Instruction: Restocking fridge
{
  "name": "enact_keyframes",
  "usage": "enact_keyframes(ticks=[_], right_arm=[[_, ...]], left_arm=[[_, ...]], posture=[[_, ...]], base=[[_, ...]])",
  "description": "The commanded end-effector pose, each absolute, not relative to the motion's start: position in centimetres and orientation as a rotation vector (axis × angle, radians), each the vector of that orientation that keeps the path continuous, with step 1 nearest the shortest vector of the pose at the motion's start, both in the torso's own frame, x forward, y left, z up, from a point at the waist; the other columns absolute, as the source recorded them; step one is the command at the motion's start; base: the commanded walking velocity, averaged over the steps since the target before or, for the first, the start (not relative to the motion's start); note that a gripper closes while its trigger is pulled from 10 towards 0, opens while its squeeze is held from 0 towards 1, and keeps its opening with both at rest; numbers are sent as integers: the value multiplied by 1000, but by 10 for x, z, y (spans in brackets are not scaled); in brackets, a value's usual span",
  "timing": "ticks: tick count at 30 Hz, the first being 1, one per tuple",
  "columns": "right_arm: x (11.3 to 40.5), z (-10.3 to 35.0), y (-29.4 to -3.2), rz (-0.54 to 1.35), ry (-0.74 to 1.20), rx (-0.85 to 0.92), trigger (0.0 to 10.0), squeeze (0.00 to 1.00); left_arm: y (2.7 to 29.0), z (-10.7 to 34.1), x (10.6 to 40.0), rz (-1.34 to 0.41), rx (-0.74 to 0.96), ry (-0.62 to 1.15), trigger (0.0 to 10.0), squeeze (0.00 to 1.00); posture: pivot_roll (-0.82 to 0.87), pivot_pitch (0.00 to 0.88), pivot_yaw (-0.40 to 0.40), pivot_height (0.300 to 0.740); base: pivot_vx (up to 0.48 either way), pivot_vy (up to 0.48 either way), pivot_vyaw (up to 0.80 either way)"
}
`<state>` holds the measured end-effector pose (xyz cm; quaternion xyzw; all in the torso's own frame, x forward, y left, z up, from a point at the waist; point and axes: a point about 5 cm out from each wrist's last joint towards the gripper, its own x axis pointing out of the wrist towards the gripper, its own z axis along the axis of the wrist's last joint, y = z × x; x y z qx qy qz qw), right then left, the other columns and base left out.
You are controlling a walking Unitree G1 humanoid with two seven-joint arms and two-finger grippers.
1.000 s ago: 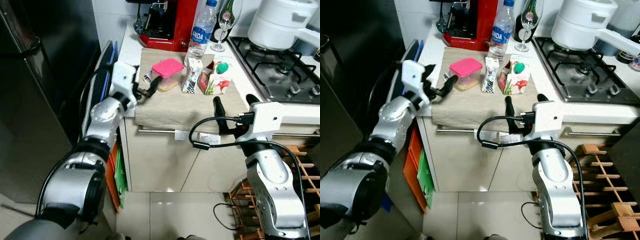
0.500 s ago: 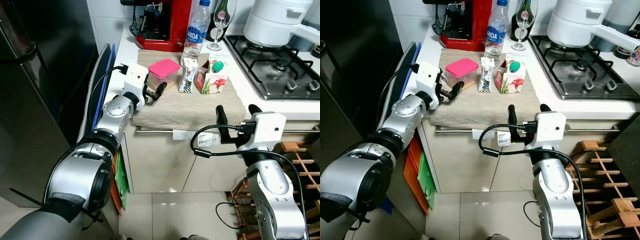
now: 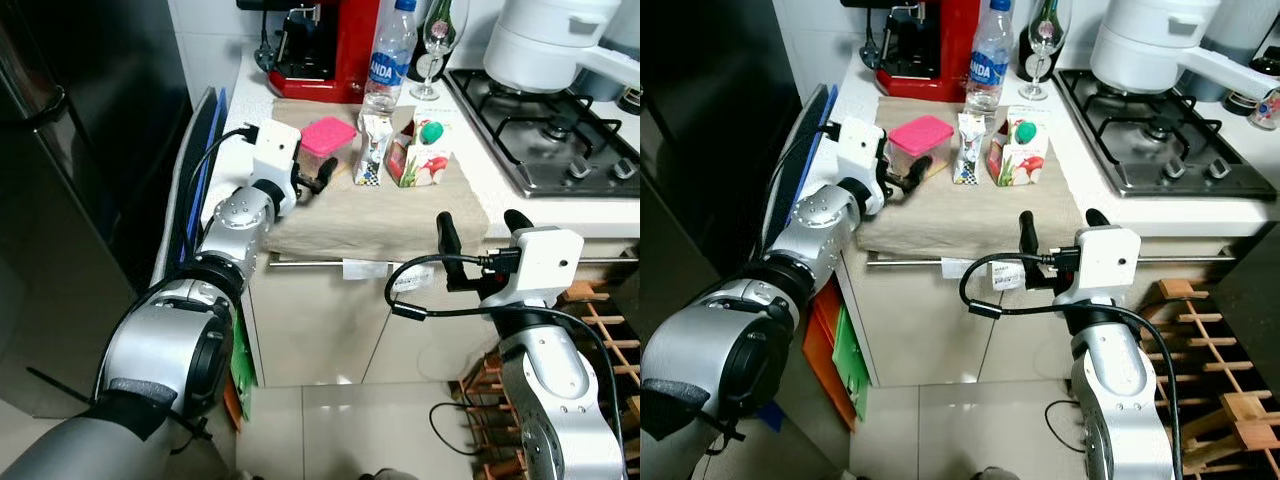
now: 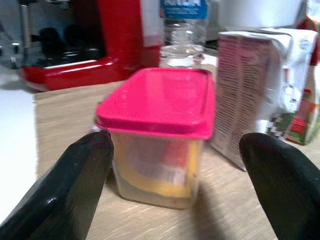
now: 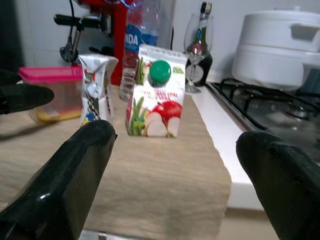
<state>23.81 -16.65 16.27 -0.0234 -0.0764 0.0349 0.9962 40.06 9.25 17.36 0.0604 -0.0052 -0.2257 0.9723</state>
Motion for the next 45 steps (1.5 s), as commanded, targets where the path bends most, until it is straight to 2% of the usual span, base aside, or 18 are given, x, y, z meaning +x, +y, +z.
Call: enact_keyframes(ticks=[1, 2, 9, 12, 17, 28, 41, 45], right_arm=[[236, 168, -169, 61, -167, -55, 10000, 0], [237, 168, -169, 60, -165, -57, 10000, 0], [240, 169, -168, 66, -163, -56, 10000, 0], [243, 168, -168, 68, -162, -54, 10000, 0], [248, 170, -165, 80, -172, -53, 10000, 0], [261, 174, -167, 77, -205, -55, 10000, 0], [269, 176, -163, 89, -225, -48, 10000, 0], [271, 176, -160, 93, -233, -44, 10000, 0]], left_arm=[[88, 181, 403, -469, 150, -6, 9569, 0], [88, 178, 404, -456, 150, 22, 0, 0], [91, 175, 405, -378, 84, 60, 0, 0], [91, 178, 407, -313, 1, 68, 0, 0], [75, 185, 406, -364, -3, 37, 0, 0], [66, 186, 403, -491, 36, 3, 0, 0], [75, 184, 404, -431, -21, -1, 0, 0], [81, 195, 405, -415, -27, -86, 0, 0]], posture=[[-306, 15, 12, 740], [-307, 19, 11, 740], [-300, 8, 9, 740], [-289, 1, 7, 740], [-287, 0, 9, 740], [-265, 0, 20, 740], [-236, 0, 13, 740], [-222, 0, 16, 740]], base=[[0, 0, 0], [0, 0, 0], [0, 0, 0], [0, 0, 0], [0, 0, 0], [0, 0, 0], [0, 0, 0], [0, 0, 0]])
